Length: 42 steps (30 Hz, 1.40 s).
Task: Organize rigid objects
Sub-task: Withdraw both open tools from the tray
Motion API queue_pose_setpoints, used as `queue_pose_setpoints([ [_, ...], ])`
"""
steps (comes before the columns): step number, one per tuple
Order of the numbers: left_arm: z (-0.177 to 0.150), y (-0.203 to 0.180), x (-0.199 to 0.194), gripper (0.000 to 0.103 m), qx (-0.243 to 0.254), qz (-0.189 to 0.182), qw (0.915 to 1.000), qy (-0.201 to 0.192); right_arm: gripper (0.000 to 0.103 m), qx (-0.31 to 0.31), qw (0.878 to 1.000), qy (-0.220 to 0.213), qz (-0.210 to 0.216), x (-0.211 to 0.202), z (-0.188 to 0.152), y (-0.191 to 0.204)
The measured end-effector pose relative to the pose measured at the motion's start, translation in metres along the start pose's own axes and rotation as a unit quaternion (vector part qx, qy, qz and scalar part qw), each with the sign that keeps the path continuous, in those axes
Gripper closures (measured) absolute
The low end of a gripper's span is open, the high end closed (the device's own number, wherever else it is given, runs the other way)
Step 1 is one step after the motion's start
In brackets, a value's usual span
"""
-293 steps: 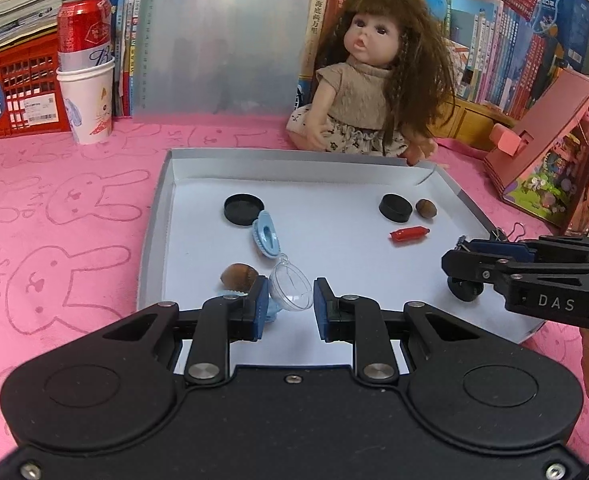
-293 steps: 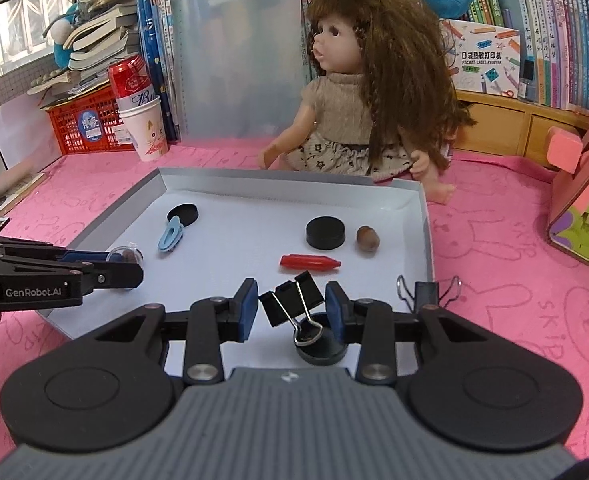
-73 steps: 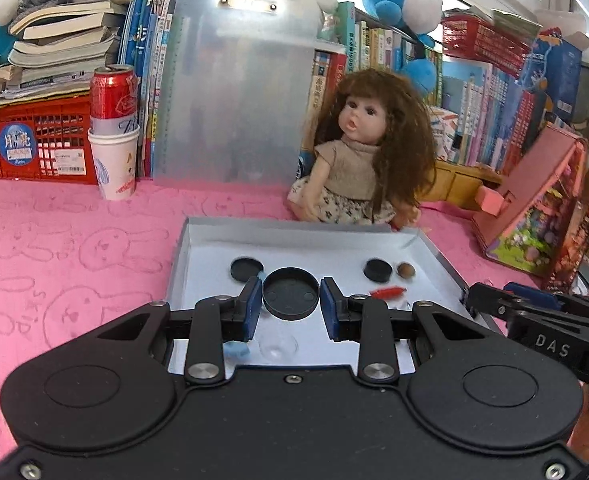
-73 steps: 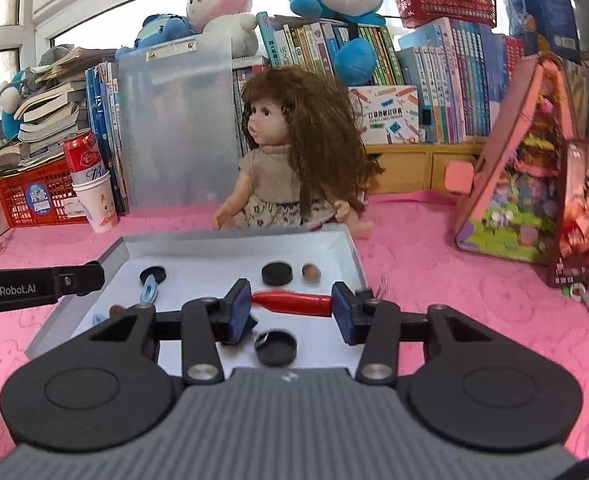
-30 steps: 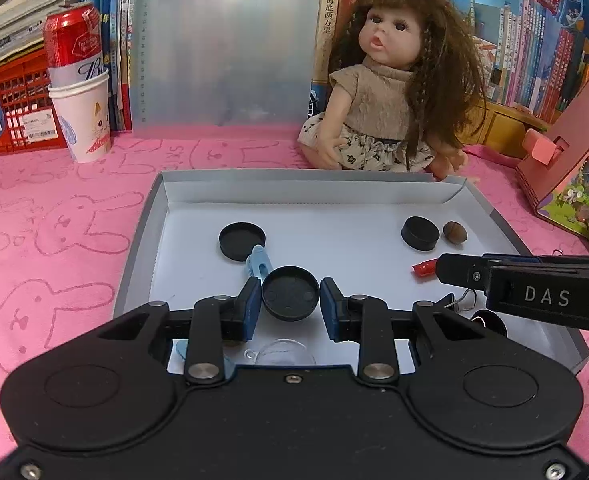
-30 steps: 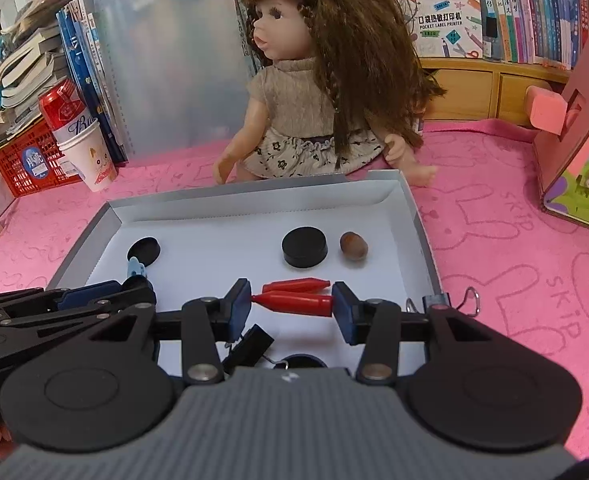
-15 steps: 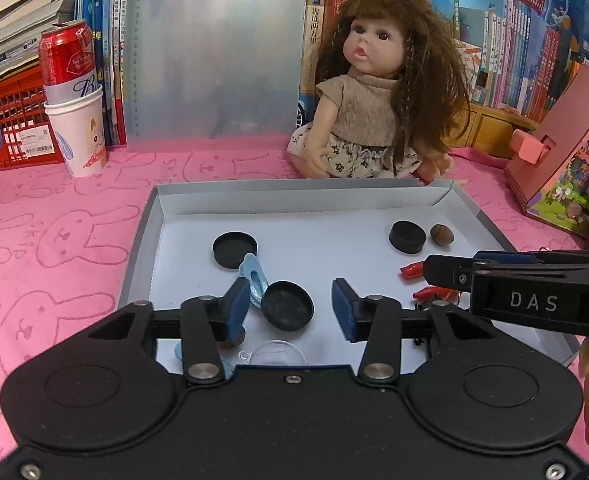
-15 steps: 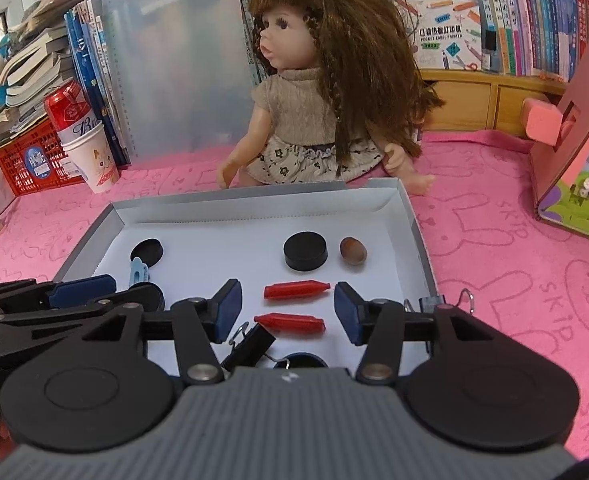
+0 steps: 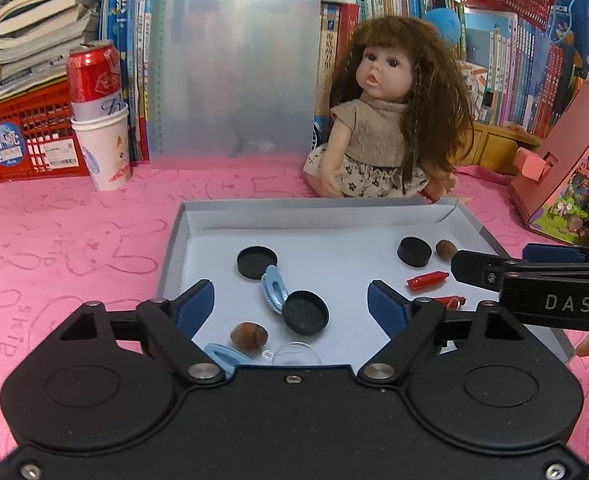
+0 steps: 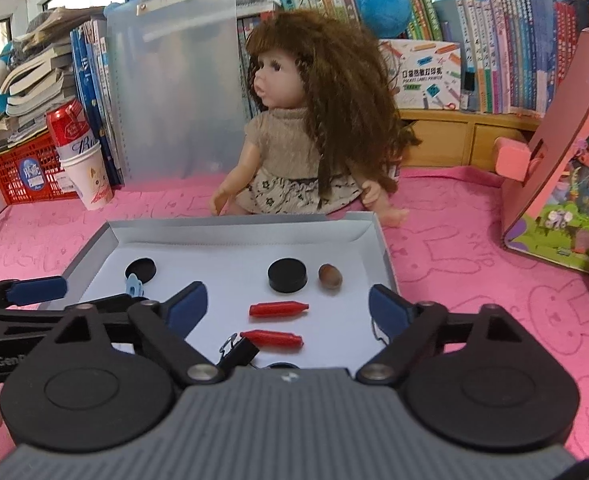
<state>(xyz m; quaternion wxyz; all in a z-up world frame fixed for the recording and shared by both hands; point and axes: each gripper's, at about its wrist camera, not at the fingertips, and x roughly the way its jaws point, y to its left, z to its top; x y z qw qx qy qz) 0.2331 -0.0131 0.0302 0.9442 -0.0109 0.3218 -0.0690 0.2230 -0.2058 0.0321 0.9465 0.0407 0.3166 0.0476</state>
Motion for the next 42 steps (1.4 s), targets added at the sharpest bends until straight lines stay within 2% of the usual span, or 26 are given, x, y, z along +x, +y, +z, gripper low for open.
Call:
queue_pose_setpoints([
  [4,-0.001,0.002,-0.010,0.015,-0.003,0.003,1.0000,-0.003,0.000,-0.003,1.000,-0.015,-0.006,-0.008,-0.001,0.000],
  [12,-0.002,0.000,-0.029,0.012,0.009,0.005,0.9999,-0.011,0.000,-0.007,1.000,-0.028,-0.012,-0.025,-0.002,0.002],
  [23,-0.009,0.003,-0.062,0.009,-0.005,-0.009,0.9995,-0.029,0.000,-0.014,0.999,-0.042,-0.007,-0.052,-0.010,0.002],
  [33,-0.035,0.007,-0.088,0.008,-0.012,-0.015,0.9990,-0.040,0.000,-0.016,0.998,-0.063,-0.008,-0.077,-0.034,-0.004],
  [42,-0.067,0.003,-0.101,0.008,-0.003,-0.001,0.9987,-0.050,0.000,-0.037,0.997,-0.070,-0.016,-0.091,-0.068,-0.005],
])
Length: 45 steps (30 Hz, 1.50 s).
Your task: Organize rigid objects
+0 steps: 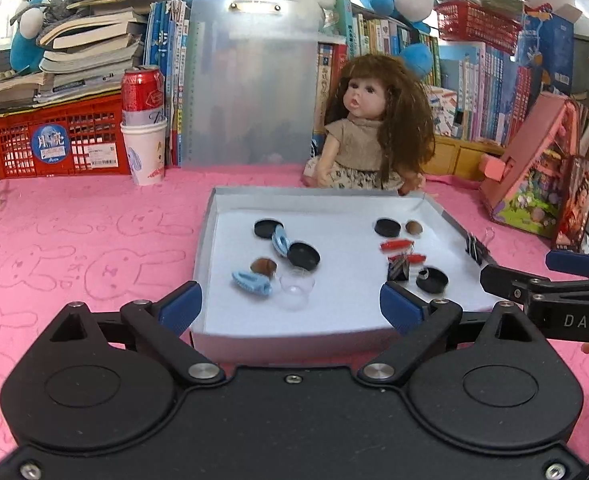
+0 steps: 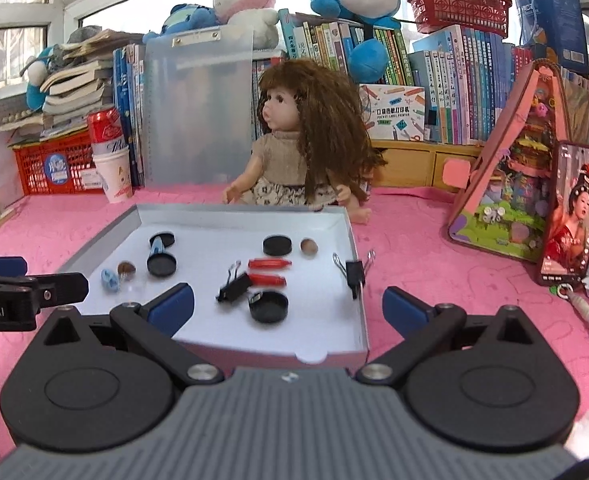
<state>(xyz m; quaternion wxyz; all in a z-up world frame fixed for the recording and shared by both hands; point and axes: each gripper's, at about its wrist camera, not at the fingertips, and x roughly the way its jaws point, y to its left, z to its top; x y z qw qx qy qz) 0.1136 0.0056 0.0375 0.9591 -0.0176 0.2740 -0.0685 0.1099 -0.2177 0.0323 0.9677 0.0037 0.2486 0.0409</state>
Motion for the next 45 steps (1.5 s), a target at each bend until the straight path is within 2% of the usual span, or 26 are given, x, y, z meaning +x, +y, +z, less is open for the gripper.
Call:
queue_pose_setpoints([
  [13,-0.032,-0.006,0.006,0.008,0.007,-0.003,0.9996,0.027,0.000,-0.017,0.999,0.028,-0.013,0.002,-0.030,0.008],
  [31,-0.042,0.001,0.026,0.008,-0.004,0.020,0.9984,0.053,0.000,-0.017,0.998,0.061,-0.030,0.019,-0.039,0.014],
  [45,-0.043,-0.004,0.038,0.004,0.012,0.038,0.9971,0.066,0.000,-0.032,0.996,0.078,-0.030,0.030,-0.038,0.023],
])
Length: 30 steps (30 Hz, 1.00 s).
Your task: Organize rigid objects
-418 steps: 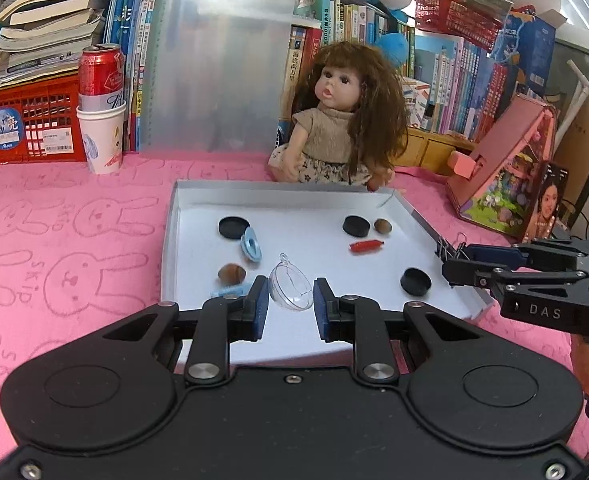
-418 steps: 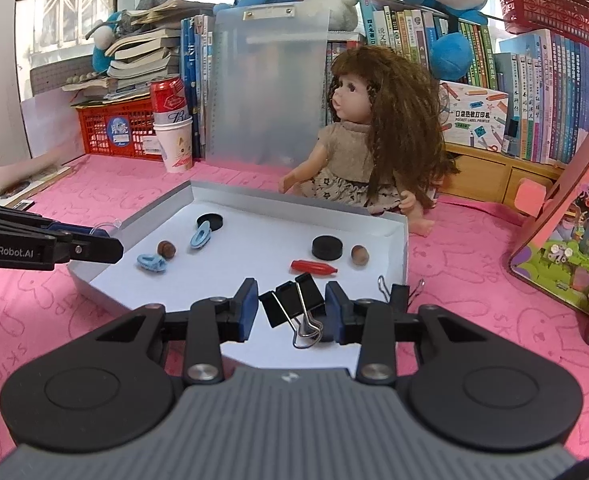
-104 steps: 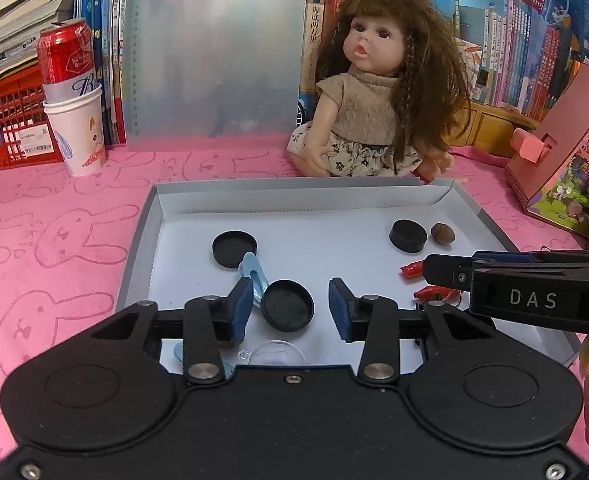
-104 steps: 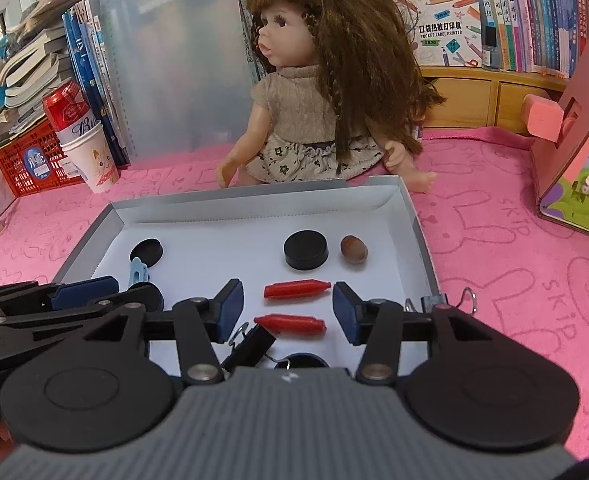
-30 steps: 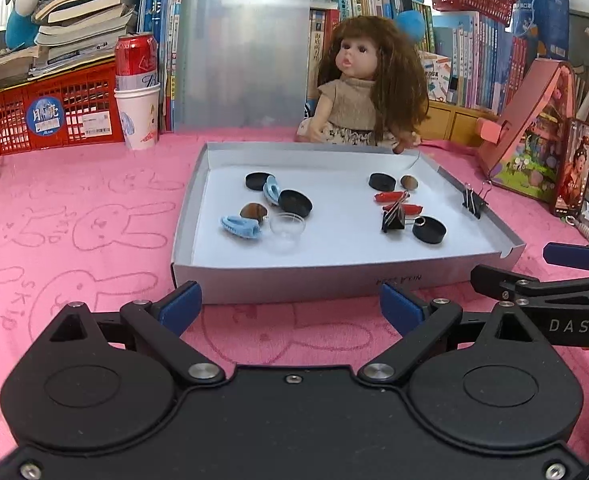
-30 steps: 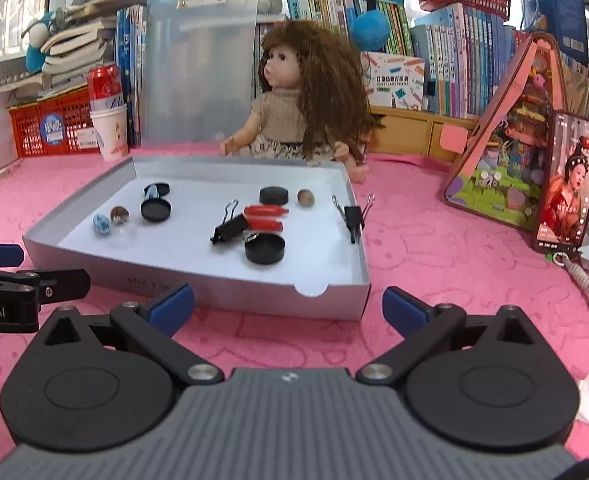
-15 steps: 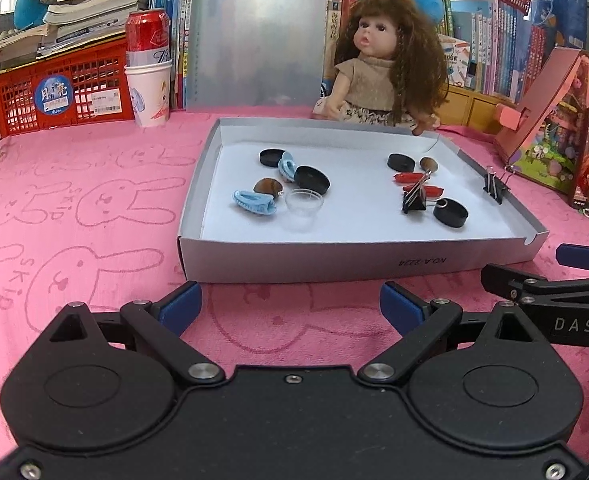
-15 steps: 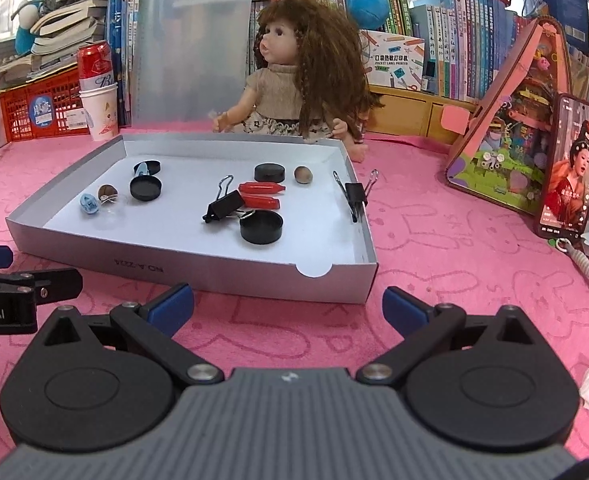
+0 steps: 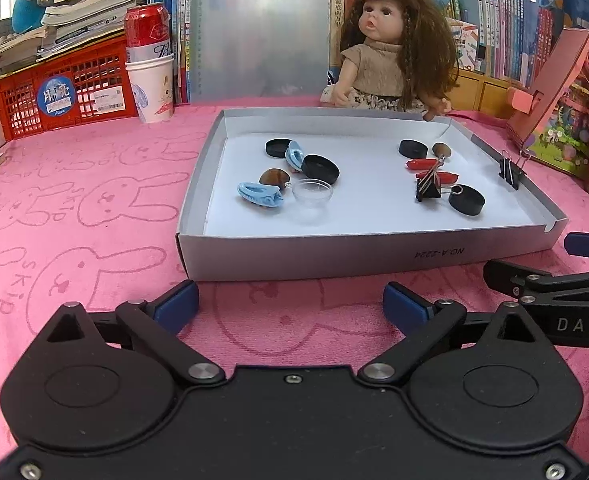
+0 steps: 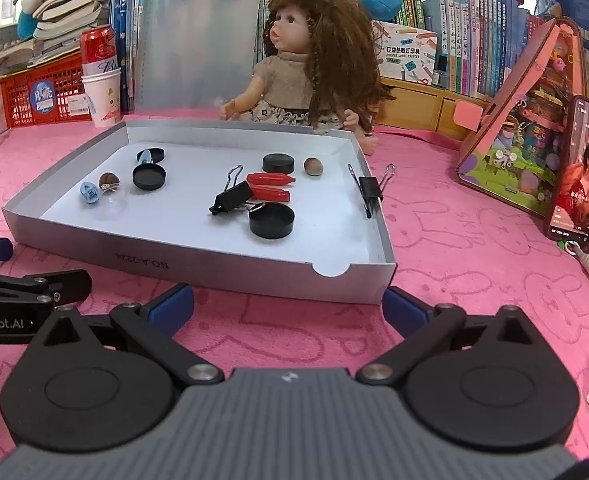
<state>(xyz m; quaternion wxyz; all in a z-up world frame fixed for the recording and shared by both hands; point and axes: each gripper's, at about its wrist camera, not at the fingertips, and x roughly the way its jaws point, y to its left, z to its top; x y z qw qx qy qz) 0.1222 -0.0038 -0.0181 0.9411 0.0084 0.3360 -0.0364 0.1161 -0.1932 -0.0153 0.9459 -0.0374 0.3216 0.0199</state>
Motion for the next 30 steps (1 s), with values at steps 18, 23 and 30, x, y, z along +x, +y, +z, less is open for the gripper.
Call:
queue_pose_setpoints([
  [18,0.000,-0.002,0.002,0.000,0.004,0.006,1.0000,0.005,0.000,0.026,0.999,0.029,0.005,0.008,-0.002,-0.009],
  [23,0.000,-0.002,0.002,0.000,0.004,0.006,1.0000,0.005,0.000,0.027,0.999,0.029,0.006,0.008,-0.003,-0.008],
  [30,0.000,-0.002,0.003,0.000,0.005,0.008,0.9999,0.005,0.000,0.028,0.999,0.029,0.006,0.008,-0.002,-0.009],
])
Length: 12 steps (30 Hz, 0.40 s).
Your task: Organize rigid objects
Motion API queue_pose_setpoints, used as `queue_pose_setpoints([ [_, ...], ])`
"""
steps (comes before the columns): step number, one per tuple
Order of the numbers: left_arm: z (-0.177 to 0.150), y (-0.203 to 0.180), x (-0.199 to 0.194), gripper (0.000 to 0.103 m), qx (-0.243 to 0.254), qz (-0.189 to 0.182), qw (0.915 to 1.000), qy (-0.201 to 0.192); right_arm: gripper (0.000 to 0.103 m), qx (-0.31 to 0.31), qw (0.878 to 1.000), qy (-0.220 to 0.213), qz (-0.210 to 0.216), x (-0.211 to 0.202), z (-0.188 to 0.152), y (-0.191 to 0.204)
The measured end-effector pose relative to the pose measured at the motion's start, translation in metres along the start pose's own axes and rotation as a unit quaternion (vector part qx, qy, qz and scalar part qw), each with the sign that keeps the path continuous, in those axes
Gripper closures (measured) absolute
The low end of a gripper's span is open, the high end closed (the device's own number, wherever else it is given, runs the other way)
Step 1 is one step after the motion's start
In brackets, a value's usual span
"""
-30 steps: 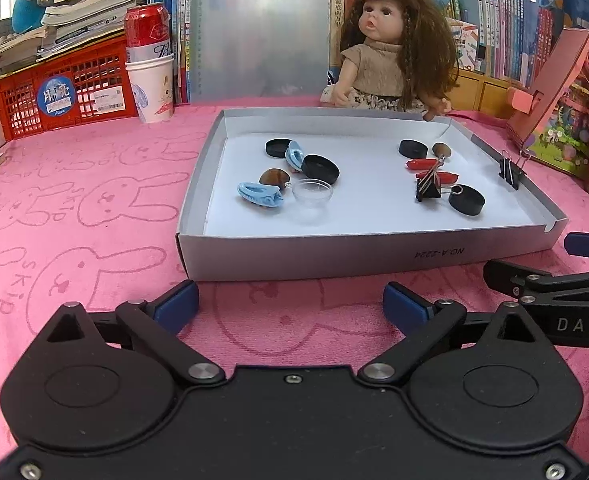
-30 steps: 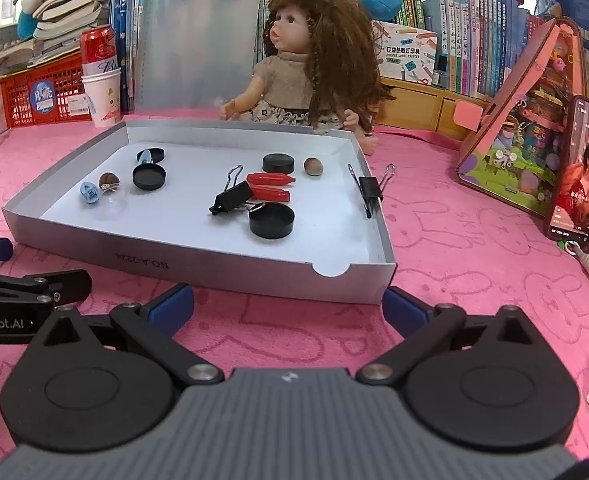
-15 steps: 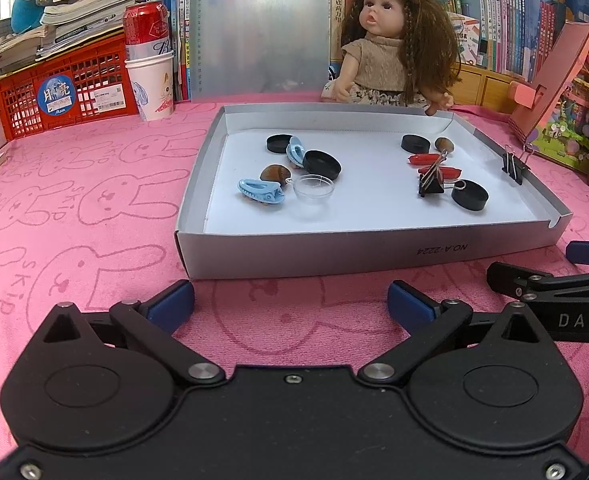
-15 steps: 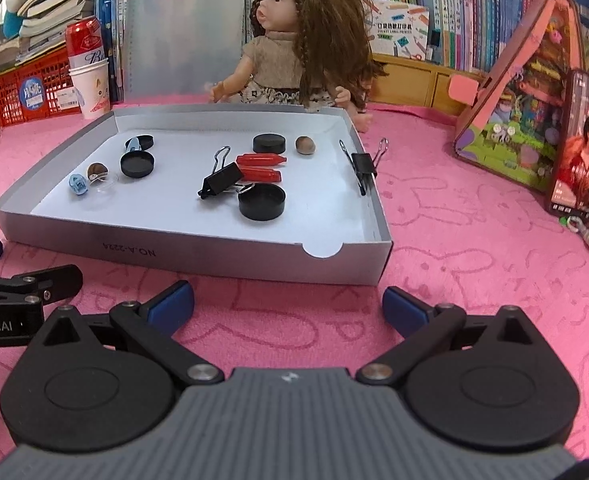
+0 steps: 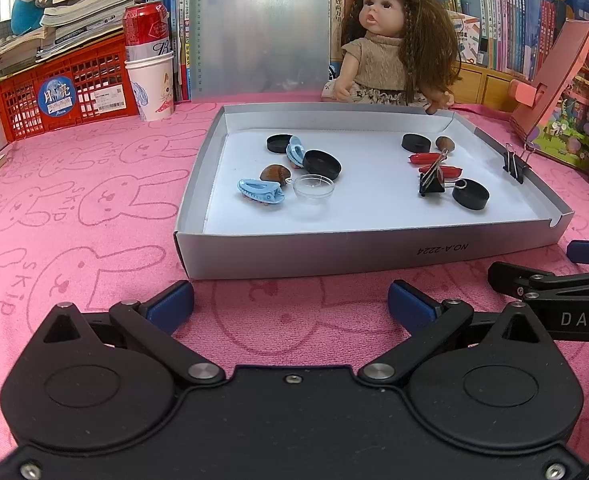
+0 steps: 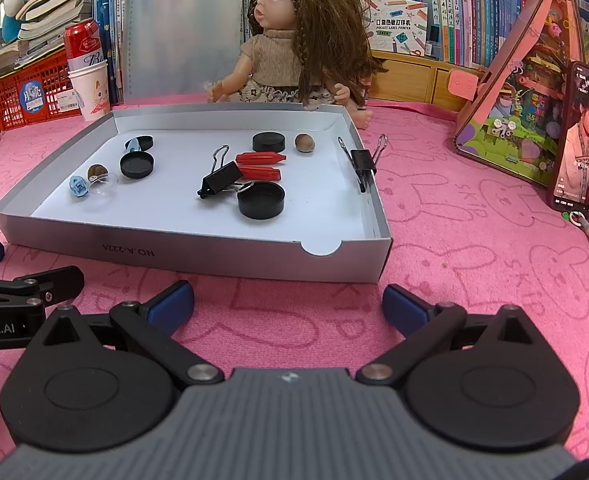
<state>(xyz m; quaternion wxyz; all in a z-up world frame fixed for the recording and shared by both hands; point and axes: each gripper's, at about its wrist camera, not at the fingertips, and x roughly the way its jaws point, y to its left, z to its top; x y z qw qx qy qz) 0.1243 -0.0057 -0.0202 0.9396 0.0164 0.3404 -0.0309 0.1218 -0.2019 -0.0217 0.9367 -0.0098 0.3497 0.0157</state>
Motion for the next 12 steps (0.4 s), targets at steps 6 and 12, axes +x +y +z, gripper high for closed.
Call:
queue_pose_setpoints([
  [6,0.0003,-0.0005,0.0002,0.000,-0.001,0.002,1.0000,0.000,0.000,0.000,1.000,0.000,0.000,0.0000,0.0000,0.0000],
  [12,0.0000,-0.0028,-0.0005,0.000,-0.002,0.005,1.0000,0.000,0.000,0.000,1.000,0.000,0.000,0.0001,0.0000,-0.0001],
])
